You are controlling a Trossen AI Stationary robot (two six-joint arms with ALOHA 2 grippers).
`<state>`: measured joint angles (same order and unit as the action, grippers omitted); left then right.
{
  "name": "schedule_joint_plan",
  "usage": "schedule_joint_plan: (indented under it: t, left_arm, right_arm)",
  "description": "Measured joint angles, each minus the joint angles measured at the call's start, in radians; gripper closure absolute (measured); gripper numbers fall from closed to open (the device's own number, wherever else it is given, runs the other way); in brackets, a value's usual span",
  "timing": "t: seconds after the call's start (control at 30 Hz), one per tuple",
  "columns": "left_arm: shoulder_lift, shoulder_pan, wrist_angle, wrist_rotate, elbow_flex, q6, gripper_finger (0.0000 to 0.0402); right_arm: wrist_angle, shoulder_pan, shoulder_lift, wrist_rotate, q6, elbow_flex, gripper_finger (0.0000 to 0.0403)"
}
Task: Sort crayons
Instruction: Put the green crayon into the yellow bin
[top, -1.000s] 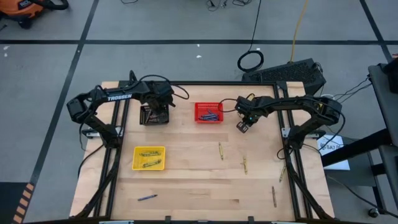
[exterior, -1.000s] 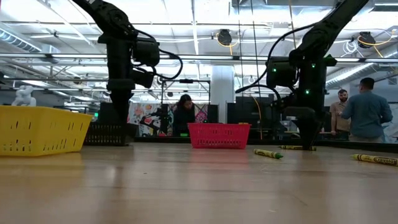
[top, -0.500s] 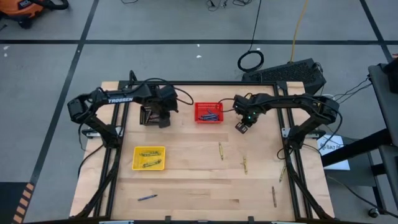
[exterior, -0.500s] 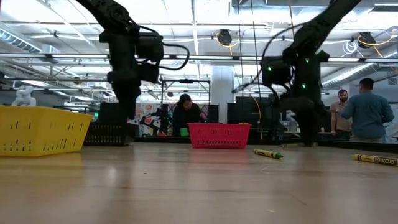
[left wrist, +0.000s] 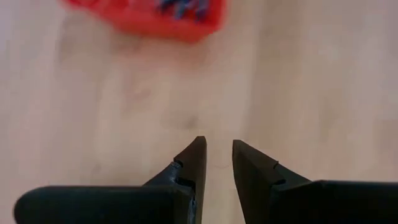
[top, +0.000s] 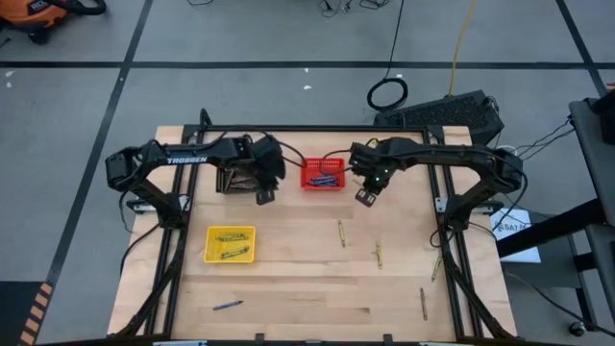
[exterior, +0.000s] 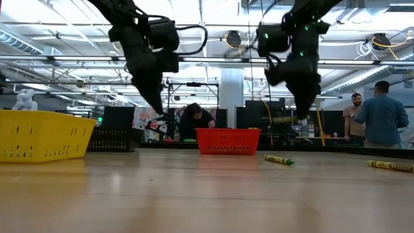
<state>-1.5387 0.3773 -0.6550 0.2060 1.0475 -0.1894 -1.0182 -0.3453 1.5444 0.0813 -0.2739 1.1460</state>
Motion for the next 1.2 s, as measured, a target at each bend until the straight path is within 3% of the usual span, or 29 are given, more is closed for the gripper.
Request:
schedule_joint_plan:
  t: [0.2, 0.47, 0.83, 1.2]
  left_arm:
    - [0.000, -0.075, 0.112, 0.134, 0.009, 0.001, 0.0324]
    - [0.000, -0.151, 0.362, 0.152, 0.009, 0.035, 0.0324]
    - [0.000, -0.226, 0.684, 0.152, 0.009, 0.105, 0.0324]
    - [0.000, -0.268, 0.893, 0.151, 0.009, 0.132, 0.0324]
  right_arm:
    - [0.006, 0.090, -0.001, -0.001, -0.026, 0.102, 0.0403]
    - [0.204, 0.263, -0.018, -0.015, -0.030, 0.149, 0.0403]
    - [0.380, 0.500, -0.141, -0.392, -0.076, 0.150, 0.0403]
    - [0.454, 0.550, -0.146, -0.479, -0.056, 0.150, 0.0403]
